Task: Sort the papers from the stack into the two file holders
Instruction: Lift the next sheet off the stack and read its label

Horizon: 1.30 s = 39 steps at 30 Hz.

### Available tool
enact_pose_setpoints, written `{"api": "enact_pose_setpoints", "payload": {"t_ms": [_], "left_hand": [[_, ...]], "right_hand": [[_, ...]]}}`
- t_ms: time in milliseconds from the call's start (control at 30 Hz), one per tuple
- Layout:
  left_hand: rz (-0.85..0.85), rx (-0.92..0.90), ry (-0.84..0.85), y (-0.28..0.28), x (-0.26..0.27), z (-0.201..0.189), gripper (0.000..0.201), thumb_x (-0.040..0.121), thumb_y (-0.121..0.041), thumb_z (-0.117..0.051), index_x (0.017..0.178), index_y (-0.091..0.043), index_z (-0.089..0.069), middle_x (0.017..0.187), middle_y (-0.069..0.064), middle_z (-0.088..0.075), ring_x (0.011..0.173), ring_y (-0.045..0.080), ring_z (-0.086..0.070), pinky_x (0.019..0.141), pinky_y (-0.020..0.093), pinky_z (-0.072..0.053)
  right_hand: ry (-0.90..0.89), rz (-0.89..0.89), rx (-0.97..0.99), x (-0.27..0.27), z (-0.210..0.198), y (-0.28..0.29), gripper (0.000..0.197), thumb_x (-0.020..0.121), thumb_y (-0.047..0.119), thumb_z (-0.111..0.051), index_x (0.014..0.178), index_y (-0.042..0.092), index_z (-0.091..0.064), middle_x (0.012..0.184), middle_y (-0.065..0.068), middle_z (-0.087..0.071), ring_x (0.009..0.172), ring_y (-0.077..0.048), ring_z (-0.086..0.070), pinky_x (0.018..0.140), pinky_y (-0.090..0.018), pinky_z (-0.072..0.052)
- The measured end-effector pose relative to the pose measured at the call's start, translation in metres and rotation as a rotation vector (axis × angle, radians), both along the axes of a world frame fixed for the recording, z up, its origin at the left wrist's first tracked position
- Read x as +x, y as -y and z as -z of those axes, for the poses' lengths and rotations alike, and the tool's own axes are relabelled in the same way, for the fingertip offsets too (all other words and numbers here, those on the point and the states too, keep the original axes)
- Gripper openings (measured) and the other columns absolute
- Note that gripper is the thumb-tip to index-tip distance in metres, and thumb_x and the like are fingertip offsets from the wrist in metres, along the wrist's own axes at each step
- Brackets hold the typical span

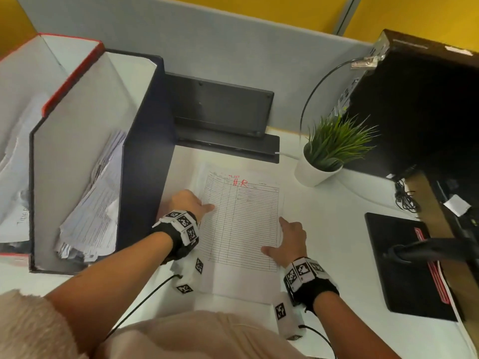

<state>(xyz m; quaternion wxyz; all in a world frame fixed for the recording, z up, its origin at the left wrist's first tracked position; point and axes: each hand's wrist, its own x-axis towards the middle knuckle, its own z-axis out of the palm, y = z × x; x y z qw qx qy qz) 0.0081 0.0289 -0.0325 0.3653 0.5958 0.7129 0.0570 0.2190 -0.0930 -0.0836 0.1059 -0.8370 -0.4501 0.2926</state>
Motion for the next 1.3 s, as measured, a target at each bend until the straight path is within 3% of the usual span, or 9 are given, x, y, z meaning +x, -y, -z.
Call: {"api": "enact_pose_setpoints", "payload": {"t_ms": [133, 267, 467, 600, 667, 767, 867, 1067, 1300], "left_hand": [[-0.065, -0.056, 0.037, 0.001, -0.002, 0.003, 0.031, 0.075, -0.028, -0.076, 0.089, -0.002, -0.068, 0.087, 0.012, -0.070, 0.079, 0.026, -0.069, 0.064, 0.030, -0.055], [0.053, 0.054, 0.006, 0.003, -0.005, 0.008, 0.018, 0.083, -0.023, -0.068, 0.078, -0.006, -0.066, 0.077, 0.009, -0.065, 0.064, 0.020, -0.058, 0.057, 0.026, -0.046], [0.221, 0.497, 0.229, 0.019, -0.006, 0.011, 0.014, 0.088, -0.004, -0.055, 0.089, -0.006, -0.069, 0.090, 0.007, -0.061, 0.073, 0.018, -0.057, 0.067, 0.027, -0.049], [-0.002, 0.325, 0.571, 0.027, -0.006, 0.003, 0.026, 0.088, 0.008, -0.046, 0.075, -0.011, -0.058, 0.092, 0.008, -0.064, 0.081, 0.026, -0.060, 0.072, 0.034, -0.052], [-0.150, 0.204, 0.706, 0.026, -0.007, -0.002, 0.033, 0.084, 0.016, -0.039, 0.065, -0.008, -0.052, 0.088, 0.015, -0.064, 0.088, 0.029, -0.059, 0.083, 0.039, -0.049], [-0.248, 0.060, 0.803, 0.020, -0.005, -0.010, 0.033, 0.080, 0.015, -0.035, 0.059, -0.005, -0.050, 0.081, 0.015, -0.063, 0.084, 0.027, -0.058, 0.070, 0.031, -0.046], [-0.299, -0.043, 0.700, 0.005, -0.004, -0.008, 0.023, 0.081, 0.002, -0.044, 0.063, -0.005, -0.057, 0.083, 0.013, -0.061, 0.075, 0.025, -0.054, 0.063, 0.028, -0.042], [-0.016, -0.003, -0.016, -0.013, -0.005, 0.010, 0.023, 0.087, -0.023, -0.059, 0.072, -0.006, -0.056, 0.069, 0.006, -0.056, 0.064, 0.022, -0.053, 0.058, 0.026, -0.043], [0.033, 0.048, -0.147, -0.010, -0.003, 0.009, 0.040, 0.071, -0.038, -0.078, 0.076, -0.003, -0.059, 0.066, 0.008, -0.059, 0.050, 0.016, -0.048, 0.041, 0.021, -0.035]], "right_hand": [[-0.087, 0.016, 0.039, -0.005, -0.005, -0.004, 0.102, 0.067, 0.018, -0.083, 0.147, 0.015, -0.020, 0.133, -0.008, -0.029, 0.127, -0.023, -0.032, 0.110, -0.031, -0.031], [-0.269, 0.105, 0.094, -0.011, -0.008, -0.011, 0.100, 0.068, -0.006, -0.076, 0.147, 0.018, -0.020, 0.131, -0.011, -0.033, 0.111, -0.021, -0.046, 0.100, -0.027, -0.042], [-0.518, 0.282, 0.132, -0.012, -0.012, -0.018, 0.105, 0.068, -0.013, -0.071, 0.146, 0.029, -0.014, 0.107, -0.007, -0.041, 0.074, -0.013, -0.046, 0.069, -0.026, -0.050], [-0.532, 0.441, 0.187, -0.008, -0.019, -0.016, 0.113, 0.062, -0.003, -0.081, 0.145, 0.030, -0.012, 0.109, -0.010, -0.048, 0.101, -0.024, -0.054, 0.091, -0.037, -0.049], [-0.582, 0.483, 0.246, -0.006, -0.018, -0.015, 0.089, 0.062, -0.002, -0.081, 0.135, 0.021, -0.035, 0.115, -0.012, -0.054, 0.108, -0.026, -0.055, 0.096, -0.043, -0.049], [-0.500, 0.426, 0.253, -0.004, -0.017, -0.015, 0.026, 0.067, 0.008, -0.081, 0.079, 0.017, -0.060, 0.088, -0.007, -0.065, 0.082, -0.022, -0.061, 0.076, -0.034, -0.055], [-0.482, 0.470, 0.334, -0.002, -0.011, -0.010, 0.036, 0.067, 0.004, -0.080, 0.053, 0.019, -0.050, 0.061, -0.001, -0.058, 0.064, -0.019, -0.053, 0.061, -0.030, -0.045], [-0.417, 0.449, 0.413, -0.001, 0.000, 0.001, 0.031, 0.070, -0.014, -0.061, 0.057, 0.014, -0.058, 0.088, -0.017, -0.066, 0.073, -0.021, -0.055, 0.068, -0.017, -0.047], [-0.475, 0.467, 0.439, -0.006, -0.006, 0.001, 0.013, 0.070, -0.018, -0.062, 0.075, -0.006, -0.064, 0.083, -0.013, -0.061, 0.072, -0.020, -0.053, 0.056, -0.007, -0.042]]}}
